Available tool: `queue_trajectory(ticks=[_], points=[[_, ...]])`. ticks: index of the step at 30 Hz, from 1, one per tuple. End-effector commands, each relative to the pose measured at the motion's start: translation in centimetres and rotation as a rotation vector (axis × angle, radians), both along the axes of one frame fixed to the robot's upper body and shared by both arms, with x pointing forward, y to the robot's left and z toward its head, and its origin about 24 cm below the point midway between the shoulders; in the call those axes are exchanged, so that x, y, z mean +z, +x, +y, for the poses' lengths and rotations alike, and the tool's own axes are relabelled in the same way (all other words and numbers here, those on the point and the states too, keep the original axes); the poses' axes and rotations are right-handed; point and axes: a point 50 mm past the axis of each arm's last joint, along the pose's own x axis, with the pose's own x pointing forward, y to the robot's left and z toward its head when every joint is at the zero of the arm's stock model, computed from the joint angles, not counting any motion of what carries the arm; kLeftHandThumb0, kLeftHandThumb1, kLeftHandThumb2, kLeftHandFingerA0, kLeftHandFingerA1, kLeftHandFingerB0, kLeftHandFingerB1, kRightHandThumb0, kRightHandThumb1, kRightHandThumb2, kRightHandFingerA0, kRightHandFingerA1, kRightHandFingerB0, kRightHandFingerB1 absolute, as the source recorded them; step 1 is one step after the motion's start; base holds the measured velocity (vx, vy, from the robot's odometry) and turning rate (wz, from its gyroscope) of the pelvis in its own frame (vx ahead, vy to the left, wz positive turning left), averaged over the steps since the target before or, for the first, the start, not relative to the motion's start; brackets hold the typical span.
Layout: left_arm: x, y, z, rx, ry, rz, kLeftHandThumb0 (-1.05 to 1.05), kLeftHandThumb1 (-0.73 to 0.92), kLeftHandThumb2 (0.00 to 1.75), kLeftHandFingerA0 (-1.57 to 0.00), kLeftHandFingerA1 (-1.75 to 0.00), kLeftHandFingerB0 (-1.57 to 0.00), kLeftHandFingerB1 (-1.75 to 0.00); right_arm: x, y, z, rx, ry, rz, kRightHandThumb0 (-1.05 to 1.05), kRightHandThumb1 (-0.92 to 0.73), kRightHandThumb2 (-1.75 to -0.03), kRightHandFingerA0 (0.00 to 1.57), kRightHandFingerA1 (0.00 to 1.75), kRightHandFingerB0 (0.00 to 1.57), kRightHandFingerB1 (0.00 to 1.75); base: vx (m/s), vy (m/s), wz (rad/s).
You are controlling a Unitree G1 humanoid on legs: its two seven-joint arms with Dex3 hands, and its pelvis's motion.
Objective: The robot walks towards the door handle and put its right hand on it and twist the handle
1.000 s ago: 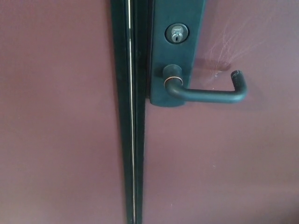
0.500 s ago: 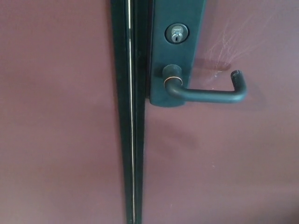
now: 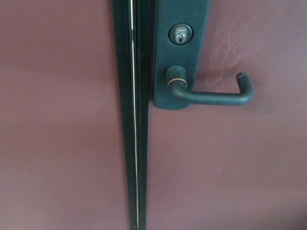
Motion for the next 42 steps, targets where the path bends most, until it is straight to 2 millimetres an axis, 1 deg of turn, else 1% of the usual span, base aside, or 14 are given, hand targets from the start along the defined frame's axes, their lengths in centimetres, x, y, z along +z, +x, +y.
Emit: queue_trajectory(ticks=[1, 3, 4, 8, 13, 17, 18, 19, 20, 24, 25, 26, 32, 42], points=[[0.3, -0.3, 0.7, 0.014, 0.015, 0.018, -0.10, 0.65, 0.58, -0.61, -0.47, -0.49, -0.42, 16.0, 3.0, 5.0, 0.509, -0.168, -0.346, -0.62, -0.46, -0.55, 0.50, 0.53, 0.44, 0.40, 0.00, 0.000, 0.00], [0.3, -0.3, 0.7, 0.011, 0.014, 0.020, -0.10, 0.65, 0.58, -0.61, -0.47, -0.49, -0.42, 17.0, 3.7, 5.7, 0.549, -0.201, -0.336, -0.62, -0.46, -0.55, 0.51, 0.53, 0.45, 0.39, 0.00, 0.000, 0.00], [0.4, -0.1, 0.7, 0.015, 0.009, 0.008, -0.09, 0.65, 0.58, -0.61, -0.48, -0.49, -0.42, 18.0, 4.6, 6.2, 0.599, -0.236, -0.326, -0.63, -0.46, -0.55, 0.53, 0.50, 0.47, 0.38, 0.00, 0.000, 0.00], [0.3, -0.1, 0.7, 0.004, 0.012, 0.010, -0.09, 0.65, 0.58, -0.62, -0.48, -0.49, -0.42, 19.7, 6.4, 7.3, 0.689, -0.297, -0.272, -0.68, -0.46, -0.55, 0.55, 0.47, 0.49, 0.37, 0.00, 0.000, 0.00], [0.3, 0.1, 0.6, -0.022, 0.023, 0.022, -0.09, 0.65, 0.58, -0.61, -0.47, -0.50, -0.42, 21.3, 8.1, 9.3, 0.817, -0.345, -0.168, -0.59, -0.48, -0.55, 0.51, 0.43, 0.45, 0.36, 0.00, 0.000, 0.00], [0.3, 0.0, 0.6, -0.035, 0.027, 0.025, -0.09, 0.65, 0.58, -0.60, -0.47, -0.50, -0.42, 21.3, 9.1, 10.3, 0.884, -0.363, -0.113, -0.54, -0.47, -0.56, 0.50, 0.40, 0.44, 0.35, 0.00, 0.000, 0.00], [0.3, 0.0, 0.6, -0.036, 0.027, 0.027, -0.09, 0.65, 0.58, -0.59, -0.46, -0.50, -0.42, 21.2, 9.3, 10.7, 0.905, -0.372, -0.098, -0.52, -0.40, -0.81, 0.45, 0.55, 0.28, 0.45, 0.00, 0.000, 0.00], [0.3, -0.1, 0.7, -0.037, 0.027, 0.029, -0.09, 0.65, 0.58, -0.59, -0.46, -0.50, -0.42, 21.1, 9.6, 11.2, 0.927, -0.385, -0.082, -0.52, -0.40, -0.81, 0.45, 0.55, 0.28, 0.45, 0.00, 0.000, 0.00], [0.3, -0.1, 0.7, -0.035, 0.029, 0.034, -0.09, 0.65, 0.58, -0.59, -0.46, -0.50, -0.42, 21.1, 9.9, 11.6, 0.946, -0.395, -0.068, -0.57, -0.51, -0.57, 0.46, 0.39, 0.39, 0.34, 0.00, 0.000, 0.00], [0.3, -0.1, 0.7, -0.029, 0.023, 0.031, -0.09, 0.65, 0.58, -0.59, -0.47, -0.50, -0.42, 21.1, 10.9, 12.8, 0.980, -0.431, -0.015, -0.57, -0.52, -0.57, 0.46, 0.40, 0.39, 0.34, 0.00, 0.000, 0.00], [0.3, -0.2, 0.7, -0.028, 0.023, 0.031, -0.09, 0.64, 0.58, -0.60, -0.47, -0.49, -0.42, 21.0, 11.3, 13.3, 0.988, -0.448, 0.005, -0.54, -0.54, -0.56, 0.48, 0.40, 0.40, 0.34, 0.00, 0.000, 0.00], [0.3, -0.2, 0.7, -0.027, 0.023, 0.031, -0.09, 0.64, 0.58, -0.60, -0.47, -0.49, -0.42, 20.9, 11.6, 13.6, 0.993, -0.460, 0.021, -0.55, -0.51, -0.57, 0.48, 0.41, 0.39, 0.35, 0.00, 0.000, 0.00], [0.1, -0.3, 0.5, -0.032, 0.030, 0.045, -0.09, 0.64, 0.58, -0.60, -0.46, -0.50, -0.42, 20.1, 13.1, 15.4, 1.026, -0.500, 0.122, -0.56, -0.54, -0.57, 0.51, 0.41, 0.40, 0.34, 0.00, 0.000, 0.00], [0.2, -0.4, 0.6, -0.058, 0.034, 0.049, -0.09, 0.64, 0.58, -0.61, -0.47, -0.49, -0.42, 20.6, 15.9, 17.8, 1.101, -0.546, 0.309, -0.56, -0.53, -0.56, 0.51, 0.41, 0.41, 0.35, 0.00, 0.000, 0.00]])
